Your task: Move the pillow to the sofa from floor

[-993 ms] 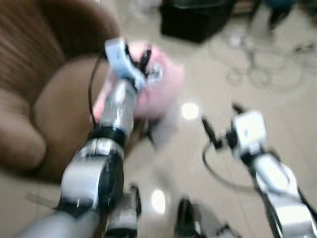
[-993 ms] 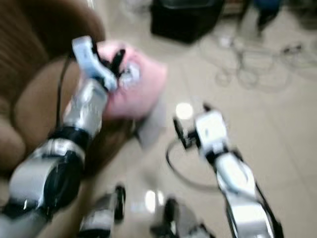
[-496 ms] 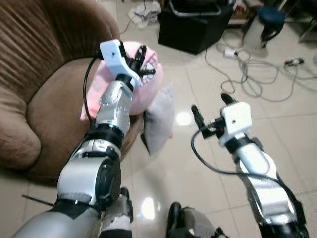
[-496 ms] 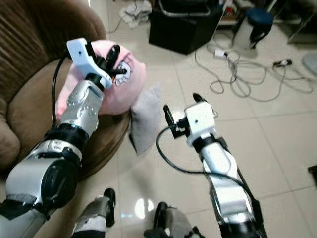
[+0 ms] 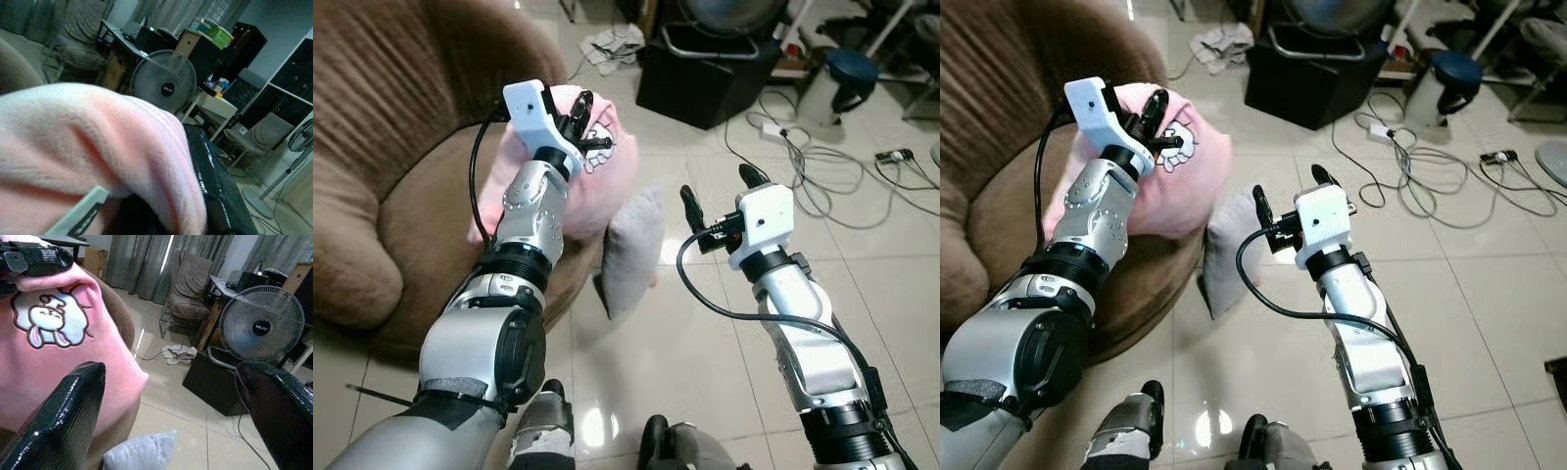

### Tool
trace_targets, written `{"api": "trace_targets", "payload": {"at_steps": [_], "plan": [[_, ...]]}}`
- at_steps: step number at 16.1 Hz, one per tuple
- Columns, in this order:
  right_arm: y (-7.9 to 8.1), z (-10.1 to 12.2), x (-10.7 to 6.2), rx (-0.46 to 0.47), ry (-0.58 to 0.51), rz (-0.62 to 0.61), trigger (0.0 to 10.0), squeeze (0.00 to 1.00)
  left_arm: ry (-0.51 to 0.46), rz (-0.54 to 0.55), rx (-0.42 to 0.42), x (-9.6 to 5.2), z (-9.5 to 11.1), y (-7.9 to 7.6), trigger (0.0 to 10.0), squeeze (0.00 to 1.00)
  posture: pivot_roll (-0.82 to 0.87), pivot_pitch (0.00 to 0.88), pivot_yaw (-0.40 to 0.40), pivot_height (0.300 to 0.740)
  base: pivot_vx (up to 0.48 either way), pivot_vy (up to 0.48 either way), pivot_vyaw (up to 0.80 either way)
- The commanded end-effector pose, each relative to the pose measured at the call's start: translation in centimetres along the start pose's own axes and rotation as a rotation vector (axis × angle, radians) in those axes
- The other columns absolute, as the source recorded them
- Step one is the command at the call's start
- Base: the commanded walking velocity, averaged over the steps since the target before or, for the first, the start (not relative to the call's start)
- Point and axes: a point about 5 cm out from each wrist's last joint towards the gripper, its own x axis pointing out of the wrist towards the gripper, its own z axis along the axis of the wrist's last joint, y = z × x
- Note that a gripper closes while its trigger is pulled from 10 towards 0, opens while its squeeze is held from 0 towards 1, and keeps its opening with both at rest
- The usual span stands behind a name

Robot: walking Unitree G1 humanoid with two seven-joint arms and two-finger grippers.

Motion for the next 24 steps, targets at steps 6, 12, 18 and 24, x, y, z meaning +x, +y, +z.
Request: {"api": "trace_targets", "payload": {"at_steps": [6,12,18,24], "plan": [[0.6,-0.6,-0.8,-0.015,0.009,0.045,10.0,0.0,-0.02,-0.042,0.036,0.7,0.2,-2.0,0.0,0.0,0.16,0.109,-0.177,0.74,0.223,0.0,0.0],[0.7,-0.4,0.2,-0.007,-0.003,0.033,10.0,0.0,-0.012,-0.055,0.072,1.1,0.7,-2.2,0.0,0.0,0.15,0.092,-0.156,0.74,0.469,0.0,0.19],[1.3,-0.7,0.3,0.021,0.013,0.02,10.0,0.0,0.008,-0.084,0.103,1.3,0.4,-3.0,0.0,0.0,0.14,0.087,-0.13,0.74,0.383,0.0,0.6],[0.7,-1.0,0.0,0.008,0.04,0.019,10.0,0.0,0.019,-0.055,0.092,1.4,0.3,-2.9,0.0,0.0,0.13,0.084,-0.13,0.74,0.0,0.0,0.0]]}}
